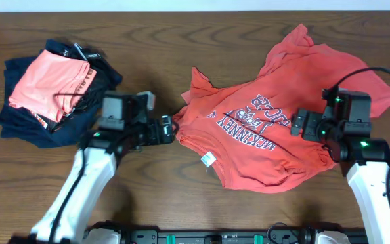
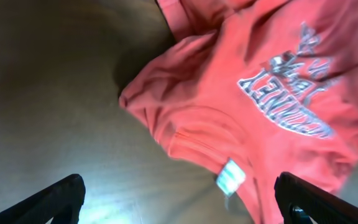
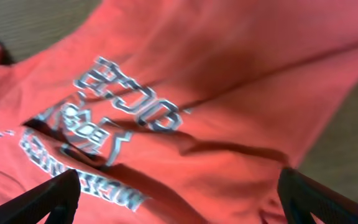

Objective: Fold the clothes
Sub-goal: 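Drag the orange t-shirt leftward to the table center with the right gripper, then grasp the shirt's left edge with the left gripper and pull it flat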

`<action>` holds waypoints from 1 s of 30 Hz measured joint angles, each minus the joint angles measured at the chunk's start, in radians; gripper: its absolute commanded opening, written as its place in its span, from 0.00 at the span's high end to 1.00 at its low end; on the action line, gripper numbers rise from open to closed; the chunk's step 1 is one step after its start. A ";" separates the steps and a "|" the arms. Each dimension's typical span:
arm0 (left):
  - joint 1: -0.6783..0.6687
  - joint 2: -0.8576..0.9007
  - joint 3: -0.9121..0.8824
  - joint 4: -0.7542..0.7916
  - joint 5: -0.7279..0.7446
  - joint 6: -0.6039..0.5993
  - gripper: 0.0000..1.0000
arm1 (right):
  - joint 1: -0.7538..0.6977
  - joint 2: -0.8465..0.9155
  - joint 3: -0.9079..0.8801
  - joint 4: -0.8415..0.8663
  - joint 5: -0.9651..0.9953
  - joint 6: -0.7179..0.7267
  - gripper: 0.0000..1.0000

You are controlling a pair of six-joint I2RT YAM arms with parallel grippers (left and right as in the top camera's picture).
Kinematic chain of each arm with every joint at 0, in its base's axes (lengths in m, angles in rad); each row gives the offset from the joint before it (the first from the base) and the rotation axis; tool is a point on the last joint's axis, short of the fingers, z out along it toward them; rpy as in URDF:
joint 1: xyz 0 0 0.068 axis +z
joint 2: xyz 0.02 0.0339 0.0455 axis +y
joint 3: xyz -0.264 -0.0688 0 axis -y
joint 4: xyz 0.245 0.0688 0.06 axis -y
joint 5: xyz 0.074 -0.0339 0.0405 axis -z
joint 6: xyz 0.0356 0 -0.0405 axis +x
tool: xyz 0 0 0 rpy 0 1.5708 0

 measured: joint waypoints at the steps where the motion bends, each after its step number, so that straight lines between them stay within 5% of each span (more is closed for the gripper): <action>1: -0.018 0.036 0.000 0.033 -0.013 0.000 0.02 | -0.003 -0.001 0.000 -0.008 0.003 0.000 0.01; 5: -0.087 0.186 -0.003 0.182 -0.048 0.006 0.00 | -0.010 -0.001 0.000 -0.027 0.004 -0.001 0.01; 7: -0.113 0.258 -0.003 0.260 -0.064 0.006 0.08 | -0.010 -0.001 0.000 -0.027 0.005 -0.002 0.01; 12: -0.142 0.400 -0.004 0.443 -0.144 0.010 0.87 | -0.010 -0.001 0.000 -0.044 0.004 -0.003 0.01; 13: -0.142 0.413 -0.004 0.472 -0.166 0.010 0.94 | -0.010 -0.001 0.000 -0.050 0.004 -0.003 0.01; 17: -0.138 0.431 0.001 0.529 -0.267 0.018 0.94 | -0.010 -0.001 0.000 -0.069 0.005 -0.003 0.01; 23: -0.024 0.427 0.189 0.473 -0.389 0.029 0.94 | -0.010 -0.001 0.000 -0.071 0.005 -0.003 0.01; 24: 0.000 0.425 0.240 0.448 -0.400 0.029 0.87 | -0.010 -0.001 0.000 -0.071 0.005 -0.003 0.01; 27: 0.074 0.405 0.397 0.336 -0.421 0.033 0.12 | -0.010 -0.001 0.000 -0.071 0.005 -0.003 0.01; 28: 0.094 0.395 0.436 0.283 -0.420 0.033 0.02 | -0.010 -0.001 0.000 -0.071 0.005 -0.003 0.01; 30: 0.117 0.375 0.480 0.177 -0.400 0.033 0.02 | -0.010 -0.001 0.000 -0.071 0.005 -0.003 0.01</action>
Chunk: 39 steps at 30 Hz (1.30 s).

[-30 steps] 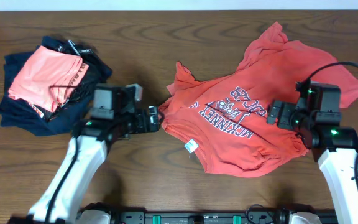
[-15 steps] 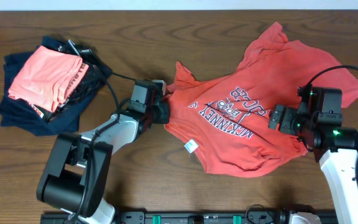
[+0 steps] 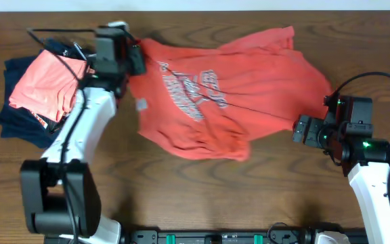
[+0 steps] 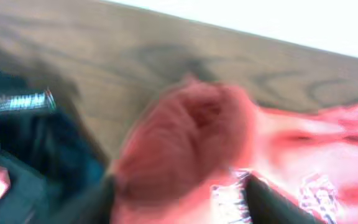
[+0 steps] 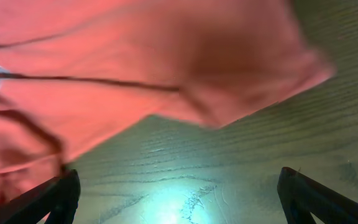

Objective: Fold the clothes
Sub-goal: 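Grasp the shirt's left edge with the left gripper and pull it flat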

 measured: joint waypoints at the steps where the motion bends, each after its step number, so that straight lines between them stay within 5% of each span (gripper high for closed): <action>1: 0.005 -0.010 0.013 -0.080 0.022 0.000 0.02 | 0.000 0.000 0.000 0.000 0.000 0.000 0.01; 8: -0.031 -0.001 0.002 -0.655 0.231 -0.047 0.02 | 0.000 0.000 0.000 0.000 0.000 0.000 0.01; 14: -0.107 0.000 0.001 -0.843 0.319 -0.128 0.02 | 0.000 0.000 0.000 0.000 0.000 0.000 0.01; 31: -0.455 0.000 -0.288 -0.460 0.201 -0.710 0.00 | 0.000 0.000 0.000 0.000 0.001 0.000 0.01; 39: -0.491 -0.003 -0.362 -0.279 0.091 -0.823 0.26 | 0.000 0.000 0.000 0.000 0.001 0.000 0.01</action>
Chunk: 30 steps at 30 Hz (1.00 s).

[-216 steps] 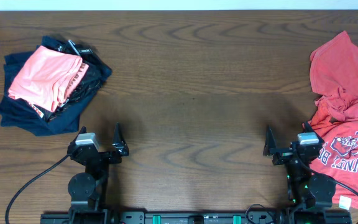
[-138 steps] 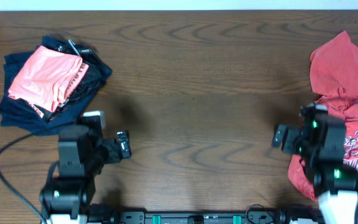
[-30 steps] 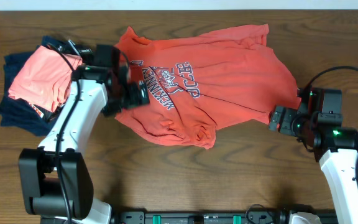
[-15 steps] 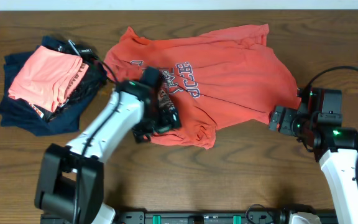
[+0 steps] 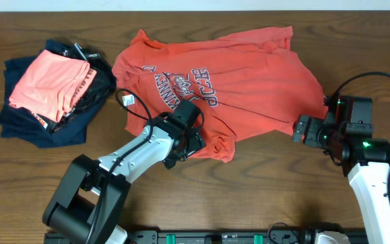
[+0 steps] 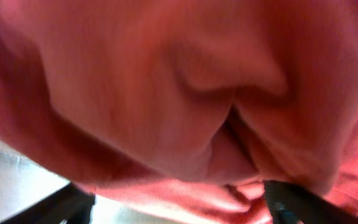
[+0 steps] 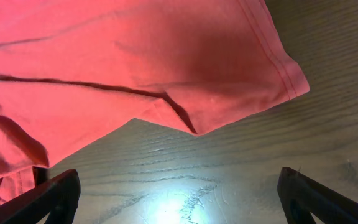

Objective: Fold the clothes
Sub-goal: 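Grasp the shirt's left edge with the left gripper and pull it flat, then grasp the bottom hem corners with both grippers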

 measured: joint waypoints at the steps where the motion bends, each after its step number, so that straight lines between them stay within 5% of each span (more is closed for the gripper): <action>1: 0.000 0.000 -0.002 0.005 -0.010 -0.005 0.32 | 0.000 0.000 0.000 0.000 0.000 0.000 0.01; 4: -0.002 0.000 -0.006 0.004 -0.026 -0.021 0.47 | 0.000 0.000 0.000 0.000 0.000 0.000 0.01; 9: -0.024 0.000 -0.008 -0.011 -0.042 -0.028 0.94 | 0.000 0.000 0.000 0.000 0.000 0.000 0.01; 17: 0.011 -0.006 -0.010 -0.244 -0.040 0.042 0.94 | 0.000 0.000 0.000 -0.044 0.040 0.000 0.02; 23: 0.234 -0.128 -0.012 -0.432 -0.085 0.187 0.94 | 0.000 0.043 0.001 -0.095 0.116 0.058 0.04; 30: 0.467 -0.262 -0.012 -0.451 -0.111 0.280 0.94 | -0.005 0.185 0.001 -0.053 0.170 0.191 0.06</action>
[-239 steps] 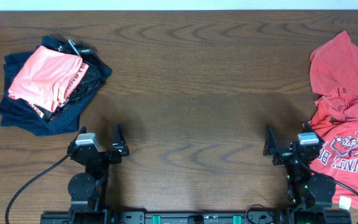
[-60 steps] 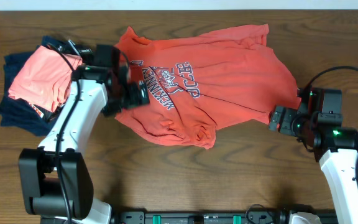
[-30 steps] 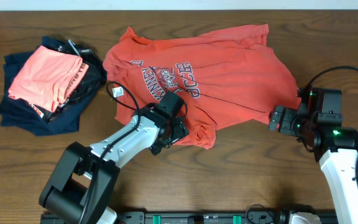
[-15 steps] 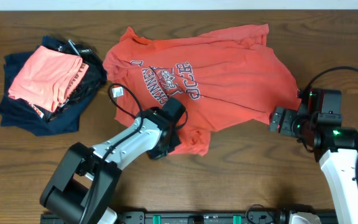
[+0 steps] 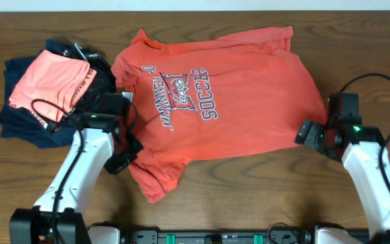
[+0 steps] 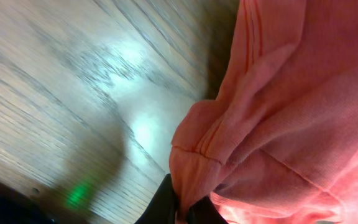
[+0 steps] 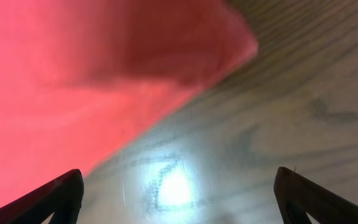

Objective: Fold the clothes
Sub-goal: 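Grasp the bottom hem corners with both grippers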

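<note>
An orange T-shirt (image 5: pixel 229 102) with grey "SOCCER" lettering lies spread face up across the middle of the wooden table (image 5: pixel 263 196). My left gripper (image 5: pixel 128 154) is shut on a bunched edge of the shirt (image 6: pixel 194 165) at its lower left, where a loose flap trails toward the front. My right gripper (image 5: pixel 305 132) is open at the shirt's right edge (image 7: pixel 73 74), over bare wood, with nothing between its fingers (image 7: pixel 61 194).
A pile of folded dark navy and coral clothes (image 5: pixel 49 91) sits at the far left of the table. Bare wood runs along the front edge and to the right of the shirt.
My left gripper was on the shirt's lower middle and is now farther left, shut on the lower-left edge. The shirt lies flatter and wider. The right gripper has shifted slightly.
The shirt lay crumpled at centre right with both grippers open beside it. Then my left gripper held it up at the far left, stretched across the table. Later it lay spread, the left gripper on its bunched lower part. Now the left gripper holds its lower-left edge.
</note>
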`<action>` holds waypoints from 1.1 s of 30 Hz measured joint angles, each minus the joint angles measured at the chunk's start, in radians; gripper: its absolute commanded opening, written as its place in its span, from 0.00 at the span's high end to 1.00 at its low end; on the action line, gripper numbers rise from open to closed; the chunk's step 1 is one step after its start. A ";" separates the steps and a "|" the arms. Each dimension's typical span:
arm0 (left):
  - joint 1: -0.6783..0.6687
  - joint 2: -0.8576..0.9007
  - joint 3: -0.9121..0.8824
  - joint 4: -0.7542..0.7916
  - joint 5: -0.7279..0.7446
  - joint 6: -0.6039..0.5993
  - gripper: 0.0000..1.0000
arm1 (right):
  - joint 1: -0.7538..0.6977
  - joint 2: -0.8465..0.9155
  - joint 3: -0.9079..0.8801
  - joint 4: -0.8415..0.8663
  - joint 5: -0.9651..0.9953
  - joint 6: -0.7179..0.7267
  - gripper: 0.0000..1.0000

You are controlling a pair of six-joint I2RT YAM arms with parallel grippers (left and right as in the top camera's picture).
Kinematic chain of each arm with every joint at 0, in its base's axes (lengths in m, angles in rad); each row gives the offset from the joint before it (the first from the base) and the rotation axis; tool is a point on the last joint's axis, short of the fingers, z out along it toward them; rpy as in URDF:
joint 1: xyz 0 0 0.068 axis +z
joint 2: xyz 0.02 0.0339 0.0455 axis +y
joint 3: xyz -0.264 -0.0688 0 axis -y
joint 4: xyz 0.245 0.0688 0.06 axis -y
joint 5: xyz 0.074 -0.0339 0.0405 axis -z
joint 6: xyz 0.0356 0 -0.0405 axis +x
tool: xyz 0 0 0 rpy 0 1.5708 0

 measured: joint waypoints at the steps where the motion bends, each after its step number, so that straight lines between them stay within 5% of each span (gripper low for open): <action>1: 0.006 -0.003 0.000 0.000 0.000 0.005 0.94 | -0.005 0.026 0.000 0.021 0.003 0.015 0.07; 15: -0.007 -0.003 0.000 0.000 0.009 0.043 0.94 | -0.114 0.328 0.002 0.195 0.006 0.156 0.23; 17: -0.007 -0.003 0.000 -0.001 0.010 0.043 0.94 | -0.119 0.337 0.002 0.237 0.003 0.162 0.35; 23: -0.007 -0.003 0.000 0.008 0.012 0.043 0.94 | -0.139 0.348 0.003 0.294 0.013 0.172 0.99; 33: -0.007 -0.003 0.000 0.033 0.054 0.112 0.94 | -0.304 0.333 0.012 0.121 0.045 0.180 0.99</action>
